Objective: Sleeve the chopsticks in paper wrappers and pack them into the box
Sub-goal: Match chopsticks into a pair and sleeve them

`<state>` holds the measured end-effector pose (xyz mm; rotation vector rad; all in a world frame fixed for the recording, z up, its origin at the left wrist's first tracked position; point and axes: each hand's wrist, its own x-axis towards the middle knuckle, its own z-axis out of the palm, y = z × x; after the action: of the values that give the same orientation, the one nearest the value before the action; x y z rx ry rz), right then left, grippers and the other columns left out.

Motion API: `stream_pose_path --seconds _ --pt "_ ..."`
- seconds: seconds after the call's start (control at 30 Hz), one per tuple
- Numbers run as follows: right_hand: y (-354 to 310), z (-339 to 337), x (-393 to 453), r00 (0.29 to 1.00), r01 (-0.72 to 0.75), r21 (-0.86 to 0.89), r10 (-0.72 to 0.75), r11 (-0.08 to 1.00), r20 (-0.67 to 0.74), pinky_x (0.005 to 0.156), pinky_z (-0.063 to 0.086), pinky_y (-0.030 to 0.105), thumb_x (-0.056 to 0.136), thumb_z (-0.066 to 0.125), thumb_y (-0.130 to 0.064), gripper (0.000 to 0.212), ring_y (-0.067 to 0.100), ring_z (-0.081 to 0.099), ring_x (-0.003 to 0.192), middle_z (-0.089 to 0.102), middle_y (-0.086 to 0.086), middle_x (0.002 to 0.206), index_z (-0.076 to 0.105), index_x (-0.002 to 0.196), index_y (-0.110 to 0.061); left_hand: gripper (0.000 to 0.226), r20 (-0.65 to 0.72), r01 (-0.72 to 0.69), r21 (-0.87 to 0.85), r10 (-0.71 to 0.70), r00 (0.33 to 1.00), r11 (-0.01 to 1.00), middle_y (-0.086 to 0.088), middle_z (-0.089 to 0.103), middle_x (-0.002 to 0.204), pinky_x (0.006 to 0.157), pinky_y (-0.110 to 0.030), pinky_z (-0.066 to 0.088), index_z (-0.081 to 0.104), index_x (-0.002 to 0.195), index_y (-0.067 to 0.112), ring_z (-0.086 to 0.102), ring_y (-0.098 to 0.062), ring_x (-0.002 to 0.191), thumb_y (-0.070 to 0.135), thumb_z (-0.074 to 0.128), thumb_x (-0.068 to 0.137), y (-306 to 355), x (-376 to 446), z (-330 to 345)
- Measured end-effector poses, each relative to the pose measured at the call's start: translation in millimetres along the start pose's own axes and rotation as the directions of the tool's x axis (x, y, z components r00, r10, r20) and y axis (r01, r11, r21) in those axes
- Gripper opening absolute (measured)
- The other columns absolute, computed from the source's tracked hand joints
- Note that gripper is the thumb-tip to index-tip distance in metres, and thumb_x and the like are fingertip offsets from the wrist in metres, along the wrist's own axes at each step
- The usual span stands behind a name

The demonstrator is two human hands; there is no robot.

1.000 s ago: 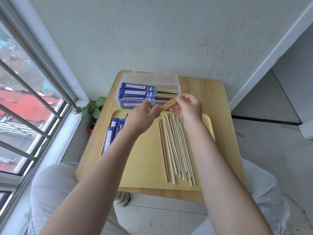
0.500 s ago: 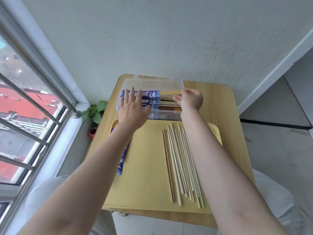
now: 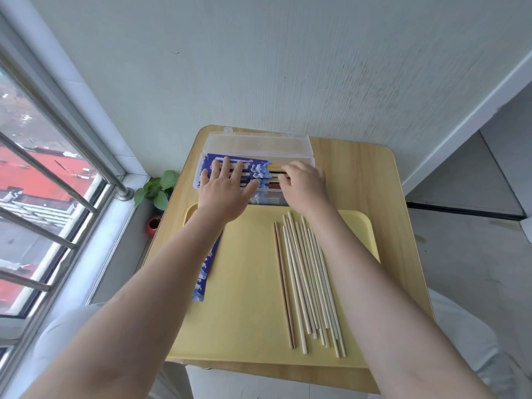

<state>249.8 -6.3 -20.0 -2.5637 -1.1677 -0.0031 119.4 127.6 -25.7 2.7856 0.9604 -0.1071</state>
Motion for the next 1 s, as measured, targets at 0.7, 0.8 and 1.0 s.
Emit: stream_pose_path --seconds 0.7,0.8,1.0 --pt "-55.5 18.7 -117.6 0.973 -0.171 0.208 0.132 0.963 0.188 0.063 0.044 0.033 0.097 0.046 -0.018 0.016 0.029 0.059 0.082 0.065 0.004 0.094 0.061 0.098 -0.013 0.033 -0.058 0.281 -0.063 -0.285 0.957 0.958 -0.012 0.053 0.125 0.088 -0.037 0.039 0.051 0.126 0.012 0.048 -0.032 0.118 0.009 0.049 0.093 -8.1 -106.4 40.9" --pt "-52.3 22.9 -132.3 0.97 -0.196 0.214 0.157 0.957 0.186 0.06 0.04 0.032 0.098 0.046 -0.018 0.017 0.029 0.059 0.078 0.064 0.005 0.088 0.061 0.096 -0.01 0.038 -0.068 0.286 -0.175 -0.301 0.951 0.942 -0.014 0.055 0.122 0.075 -0.035 0.035 0.049 0.13 0.011 0.049 -0.033 0.115 0.002 0.049 0.093 -4.4 -109.4 41.9" --pt "-39.2 22.6 -150.4 0.934 -0.355 0.464 0.292 0.812 0.204 0.066 0.05 0.031 0.097 0.05 -0.016 0.016 0.02 0.063 0.075 0.068 -0.002 0.087 0.066 0.097 -0.016 0.028 -0.117 0.252 -0.439 -0.333 0.935 0.862 -0.011 0.065 0.103 0.064 -0.035 0.036 0.059 0.117 0.007 0.056 -0.03 0.088 0.002 0.053 0.09 -5.4 -111.9 28.9"
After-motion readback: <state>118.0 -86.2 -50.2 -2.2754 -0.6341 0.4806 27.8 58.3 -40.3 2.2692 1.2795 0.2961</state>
